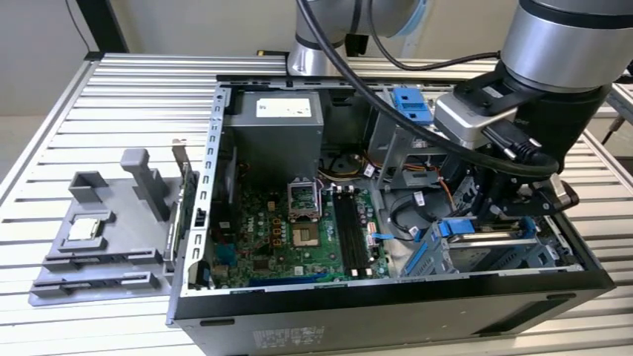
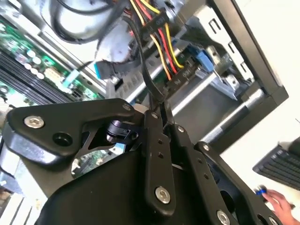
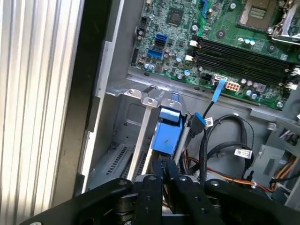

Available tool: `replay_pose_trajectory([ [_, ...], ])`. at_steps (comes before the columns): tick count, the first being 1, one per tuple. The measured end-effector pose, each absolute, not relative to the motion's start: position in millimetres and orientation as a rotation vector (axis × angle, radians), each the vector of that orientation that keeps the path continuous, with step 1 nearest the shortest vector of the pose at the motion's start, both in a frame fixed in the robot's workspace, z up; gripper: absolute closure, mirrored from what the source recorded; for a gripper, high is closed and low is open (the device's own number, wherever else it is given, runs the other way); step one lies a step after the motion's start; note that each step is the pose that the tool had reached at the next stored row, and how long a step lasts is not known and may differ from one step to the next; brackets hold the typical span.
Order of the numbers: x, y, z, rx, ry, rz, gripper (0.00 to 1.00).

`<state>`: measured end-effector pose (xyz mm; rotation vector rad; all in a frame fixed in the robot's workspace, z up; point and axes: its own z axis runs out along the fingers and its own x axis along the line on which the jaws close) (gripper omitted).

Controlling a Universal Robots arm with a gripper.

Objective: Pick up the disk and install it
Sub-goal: 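Insert the second disk wire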

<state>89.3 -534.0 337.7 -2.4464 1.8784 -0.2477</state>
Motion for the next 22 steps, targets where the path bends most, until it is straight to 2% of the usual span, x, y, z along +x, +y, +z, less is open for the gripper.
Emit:
replay_pose_trajectory([
  [2,89,-535,338,-2.427,1.868,-0.217,1.00],
  [22,90,-545,338,-2.384,1.932,-0.213,1.00],
])
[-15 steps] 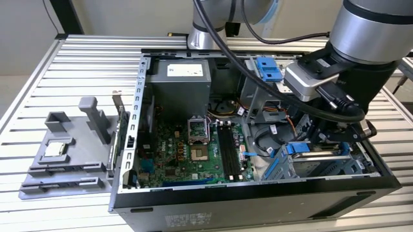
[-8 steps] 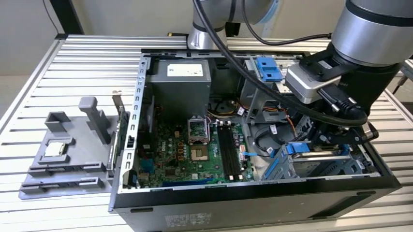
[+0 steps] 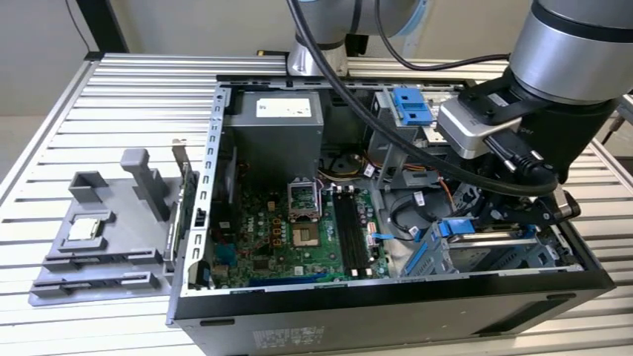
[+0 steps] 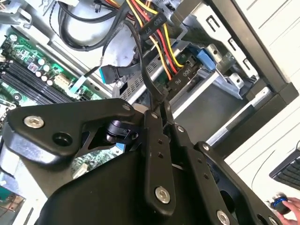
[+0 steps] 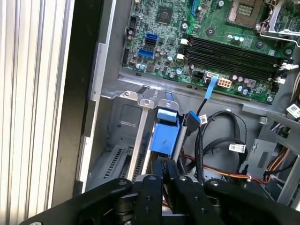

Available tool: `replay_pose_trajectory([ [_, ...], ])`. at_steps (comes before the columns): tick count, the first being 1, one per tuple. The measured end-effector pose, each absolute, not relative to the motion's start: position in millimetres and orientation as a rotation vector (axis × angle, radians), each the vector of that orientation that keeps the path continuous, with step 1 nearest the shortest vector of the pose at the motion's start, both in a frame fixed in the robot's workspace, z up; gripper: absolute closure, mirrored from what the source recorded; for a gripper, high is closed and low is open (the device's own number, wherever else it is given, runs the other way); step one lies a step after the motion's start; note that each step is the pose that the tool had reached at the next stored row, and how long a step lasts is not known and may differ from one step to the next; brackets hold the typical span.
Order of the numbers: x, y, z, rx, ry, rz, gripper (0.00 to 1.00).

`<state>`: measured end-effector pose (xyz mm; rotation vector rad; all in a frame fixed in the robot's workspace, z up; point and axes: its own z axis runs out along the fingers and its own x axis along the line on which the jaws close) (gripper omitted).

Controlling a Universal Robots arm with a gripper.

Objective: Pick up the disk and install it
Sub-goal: 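Insert the second disk wire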

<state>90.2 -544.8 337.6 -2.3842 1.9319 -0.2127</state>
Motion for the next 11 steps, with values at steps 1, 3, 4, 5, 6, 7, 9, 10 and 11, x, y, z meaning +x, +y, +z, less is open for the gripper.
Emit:
replay_pose_trajectory([
  [1,90.2,-544.8,337.5,-2.378,1.940,-0.213,1.00],
  [3,90.2,-544.8,337.5,-2.377,1.942,-0.213,1.00],
  [4,90.6,-544.8,337.5,-2.377,1.942,-0.213,1.00],
  [5,91.3,-544.8,337.5,-2.377,1.941,-0.213,1.00],
  [6,91.6,-544.8,337.4,-2.377,1.942,-0.213,1.00],
  [7,91.9,-544.8,337.4,-2.377,1.942,-0.213,1.00],
  [9,92.4,-544.9,337.3,-2.377,1.942,-0.213,1.00],
  [10,92.5,-545.0,337.2,-2.377,1.942,-0.213,1.00],
  [11,92.7,-545.0,337.0,-2.377,1.942,-0.213,1.00],
])
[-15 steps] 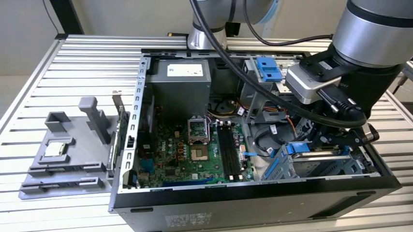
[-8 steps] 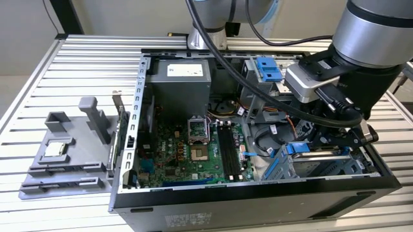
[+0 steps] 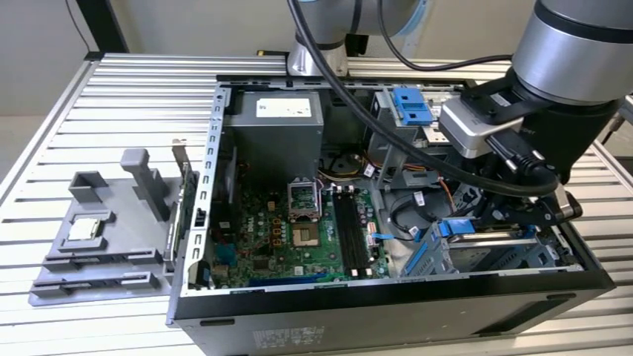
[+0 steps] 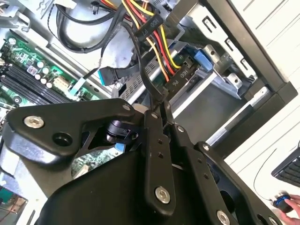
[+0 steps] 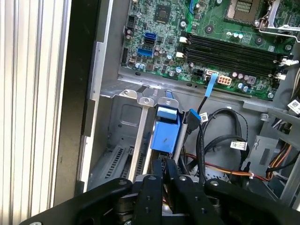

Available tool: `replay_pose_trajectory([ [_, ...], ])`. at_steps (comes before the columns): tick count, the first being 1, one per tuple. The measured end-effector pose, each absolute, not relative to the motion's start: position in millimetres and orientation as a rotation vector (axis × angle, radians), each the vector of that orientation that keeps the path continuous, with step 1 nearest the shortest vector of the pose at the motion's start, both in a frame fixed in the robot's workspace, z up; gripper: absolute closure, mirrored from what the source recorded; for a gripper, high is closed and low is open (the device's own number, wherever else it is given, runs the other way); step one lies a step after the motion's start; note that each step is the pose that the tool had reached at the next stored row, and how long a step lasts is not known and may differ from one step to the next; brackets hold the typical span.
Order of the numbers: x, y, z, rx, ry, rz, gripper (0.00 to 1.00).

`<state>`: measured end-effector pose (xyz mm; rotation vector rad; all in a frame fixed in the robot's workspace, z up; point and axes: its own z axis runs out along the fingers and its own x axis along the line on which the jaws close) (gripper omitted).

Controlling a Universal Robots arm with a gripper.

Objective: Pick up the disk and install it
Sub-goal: 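Insert the second disk wire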

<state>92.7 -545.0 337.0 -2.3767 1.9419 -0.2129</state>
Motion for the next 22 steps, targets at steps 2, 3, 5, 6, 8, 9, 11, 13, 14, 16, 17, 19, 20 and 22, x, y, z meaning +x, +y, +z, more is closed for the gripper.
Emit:
replay_pose_trajectory([
  [2,92.9,-545.2,336.5,-2.376,1.943,-0.213,1.00],
  [3,92.9,-545.2,336.3,-2.375,1.944,-0.213,1.00],
  [5,92.9,-545.3,335.8,-2.372,1.948,-0.213,1.00],
  [6,92.9,-545.4,335.5,-2.370,1.950,-0.213,1.00],
  [8,93.0,-545.6,335.0,-2.366,1.954,-0.212,1.00],
  [9,93.0,-545.6,334.8,-2.364,1.956,-0.211,1.00],
  [11,93.0,-545.9,334.1,-2.358,1.963,-0.211,1.00],
  [13,93.0,-546.1,333.9,-2.351,1.973,-0.212,1.00],
  [14,93.1,-546.2,333.7,-2.348,1.976,-0.212,1.00],
  [16,93.3,-546.2,333.2,-2.344,1.983,-0.212,1.00],
  [17,93.4,-546.3,333.0,-2.342,1.985,-0.212,1.00],
  [19,93.8,-546.4,332.4,-2.338,1.992,-0.211,1.00],
  [20,94.3,-546.4,331.5,-2.334,1.998,-0.209,1.00],
  [22,94.7,-546.5,330.7,-2.331,2.005,-0.207,1.00],
])
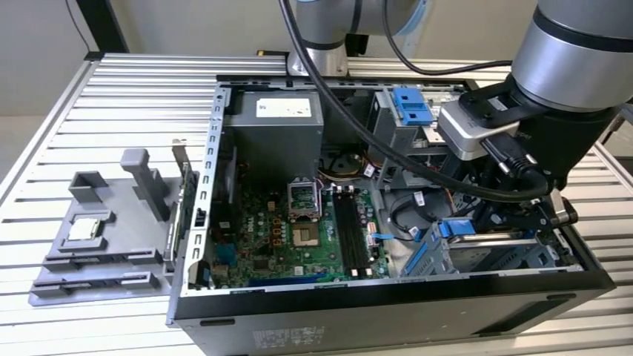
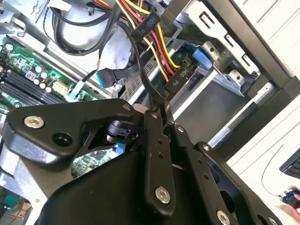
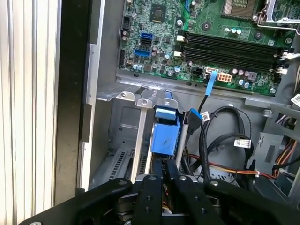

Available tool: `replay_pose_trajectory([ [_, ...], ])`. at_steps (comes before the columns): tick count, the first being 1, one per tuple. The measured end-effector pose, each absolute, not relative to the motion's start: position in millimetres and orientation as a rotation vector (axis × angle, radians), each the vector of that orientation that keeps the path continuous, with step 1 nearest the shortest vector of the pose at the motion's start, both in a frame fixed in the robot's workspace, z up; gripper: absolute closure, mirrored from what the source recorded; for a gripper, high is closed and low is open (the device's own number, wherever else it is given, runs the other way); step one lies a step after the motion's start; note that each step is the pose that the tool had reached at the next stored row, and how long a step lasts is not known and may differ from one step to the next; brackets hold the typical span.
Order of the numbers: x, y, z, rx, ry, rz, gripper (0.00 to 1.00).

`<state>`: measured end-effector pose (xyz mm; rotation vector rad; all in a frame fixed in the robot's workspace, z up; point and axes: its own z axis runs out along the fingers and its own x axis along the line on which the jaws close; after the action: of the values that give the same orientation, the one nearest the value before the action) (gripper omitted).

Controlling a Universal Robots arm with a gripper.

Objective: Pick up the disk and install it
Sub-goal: 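Insert the second disk wire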

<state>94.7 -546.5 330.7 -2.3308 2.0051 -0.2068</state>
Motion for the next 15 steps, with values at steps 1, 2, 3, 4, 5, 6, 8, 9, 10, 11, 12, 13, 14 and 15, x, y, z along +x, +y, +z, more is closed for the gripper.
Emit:
replay_pose_trajectory([
  [1,95.1,-546.5,330.3,-2.329,2.009,-0.206,1.00],
  [2,95.3,-546.6,329.6,-2.328,2.012,-0.205,1.00],
  [3,95.5,-546.6,329.1,-2.326,2.015,-0.205,1.00],
  [4,95.7,-546.7,328.5,-2.325,2.019,-0.205,1.00],
  [5,95.8,-546.7,327.8,-2.324,2.021,-0.206,1.00],
  [6,95.9,-546.7,327.0,-2.323,2.023,-0.206,1.00],
  [8,96.0,-546.7,326.3,-2.322,2.022,-0.205,1.00],
  [9,96.1,-546.6,326.2,-2.322,2.022,-0.205,1.00],
  [10,96.1,-546.6,326.2,-2.322,2.022,-0.205,1.00],
  [11,96.0,-546.6,326.2,-2.322,2.022,-0.205,1.00],
  [12,96.1,-546.6,326.1,-2.322,2.022,-0.205,1.00],
  [13,96.1,-546.6,326.1,-2.322,2.022,-0.205,1.00],
  [14,96.1,-546.6,326.1,-2.322,2.022,-0.205,1.00],
  [15,96.1,-546.6,326.1,-2.322,2.022,-0.205,1.00],
])
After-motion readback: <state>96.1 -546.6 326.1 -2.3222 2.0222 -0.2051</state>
